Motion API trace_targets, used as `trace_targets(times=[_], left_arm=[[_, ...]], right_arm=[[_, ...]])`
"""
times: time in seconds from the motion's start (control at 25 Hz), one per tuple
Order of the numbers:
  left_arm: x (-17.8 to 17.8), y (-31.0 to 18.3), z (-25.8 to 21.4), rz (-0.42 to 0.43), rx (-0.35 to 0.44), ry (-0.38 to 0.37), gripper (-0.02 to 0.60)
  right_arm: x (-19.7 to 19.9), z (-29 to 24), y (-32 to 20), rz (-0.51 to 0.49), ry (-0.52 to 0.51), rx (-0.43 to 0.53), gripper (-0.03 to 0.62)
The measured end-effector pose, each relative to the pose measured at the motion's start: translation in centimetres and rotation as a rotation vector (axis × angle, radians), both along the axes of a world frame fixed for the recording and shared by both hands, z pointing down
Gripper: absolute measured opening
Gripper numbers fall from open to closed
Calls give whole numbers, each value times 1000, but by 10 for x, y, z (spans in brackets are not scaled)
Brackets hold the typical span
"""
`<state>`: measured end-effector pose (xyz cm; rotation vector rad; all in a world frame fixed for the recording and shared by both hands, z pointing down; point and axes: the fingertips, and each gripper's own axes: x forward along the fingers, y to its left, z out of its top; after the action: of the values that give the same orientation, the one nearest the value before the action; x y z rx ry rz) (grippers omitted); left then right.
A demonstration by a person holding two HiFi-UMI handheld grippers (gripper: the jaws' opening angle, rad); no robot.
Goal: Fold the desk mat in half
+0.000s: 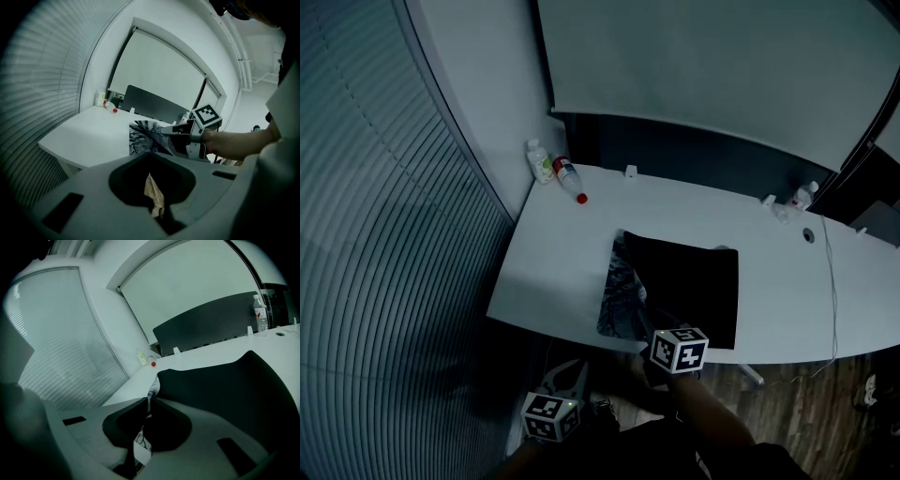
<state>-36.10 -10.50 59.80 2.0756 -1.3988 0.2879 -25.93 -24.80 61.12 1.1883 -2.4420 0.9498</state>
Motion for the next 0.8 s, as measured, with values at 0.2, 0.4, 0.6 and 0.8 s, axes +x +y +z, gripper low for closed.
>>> trace_targets(times=[0.2, 0.4, 0.6, 0.8], left_arm=[[-16, 4, 8, 0, -17, 6, 6], [-31, 8, 13, 2, -27, 6, 6], [-44, 11, 18, 4, -36, 12, 6], [-46, 14, 19, 8, -47, 17, 6]], right_arm=[[-20, 13, 0, 4, 10, -24, 37], [-36, 19, 4, 7, 29, -28, 37], [-46, 33, 8, 27, 53, -47, 37], [-50, 42, 12, 29, 77, -60, 37]])
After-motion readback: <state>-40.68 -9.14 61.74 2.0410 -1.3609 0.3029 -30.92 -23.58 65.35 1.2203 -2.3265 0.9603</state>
